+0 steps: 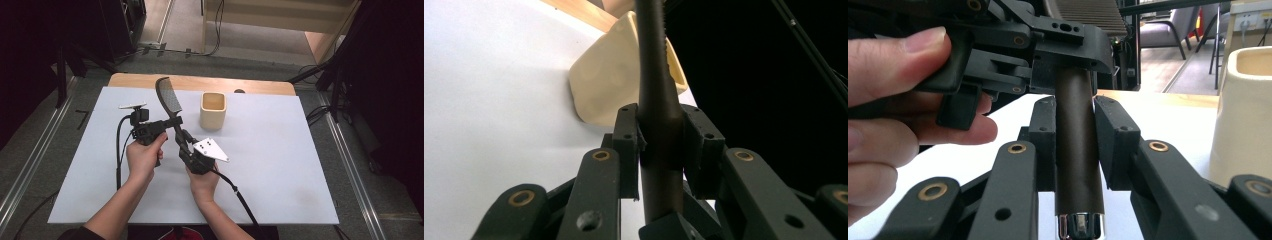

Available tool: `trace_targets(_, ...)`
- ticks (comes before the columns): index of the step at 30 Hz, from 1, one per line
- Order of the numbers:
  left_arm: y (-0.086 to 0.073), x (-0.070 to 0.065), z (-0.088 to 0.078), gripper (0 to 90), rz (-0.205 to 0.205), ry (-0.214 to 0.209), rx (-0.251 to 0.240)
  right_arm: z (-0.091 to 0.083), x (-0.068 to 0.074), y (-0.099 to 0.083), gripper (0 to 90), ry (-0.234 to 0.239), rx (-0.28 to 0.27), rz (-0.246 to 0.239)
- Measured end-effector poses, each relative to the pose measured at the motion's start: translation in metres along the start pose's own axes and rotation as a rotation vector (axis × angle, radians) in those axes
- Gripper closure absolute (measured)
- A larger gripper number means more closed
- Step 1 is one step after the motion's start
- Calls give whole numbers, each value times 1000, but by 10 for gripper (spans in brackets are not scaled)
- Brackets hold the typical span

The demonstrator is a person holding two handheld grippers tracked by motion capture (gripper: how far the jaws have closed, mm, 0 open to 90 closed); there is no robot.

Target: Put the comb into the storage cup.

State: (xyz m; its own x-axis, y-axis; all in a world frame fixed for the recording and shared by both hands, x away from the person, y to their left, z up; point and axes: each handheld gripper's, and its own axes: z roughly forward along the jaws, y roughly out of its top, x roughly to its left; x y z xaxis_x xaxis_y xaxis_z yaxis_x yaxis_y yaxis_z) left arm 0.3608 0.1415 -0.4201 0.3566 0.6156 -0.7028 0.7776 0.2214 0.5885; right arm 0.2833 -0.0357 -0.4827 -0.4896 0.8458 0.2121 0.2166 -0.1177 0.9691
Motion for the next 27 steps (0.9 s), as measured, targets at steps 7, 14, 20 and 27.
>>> trace_targets(7, 1, -1, -1, 730, 26, 15, 0, -3, 1, 3, 570, 3, -14, -20)
trace_targets(14, 3, 0, -2, 730, 68, 54, -12, -2, 1, 2, 438, 50, 27, -50)
trace_targets(20, 5, 2, -3, 730, 86, 78, -14, -4, -2, 3, 372, 75, 57, -43)
trace_targets(27, 6, 1, -4, 730, 126, 100, -14, -6, -7, 6, 334, 104, 105, -40)
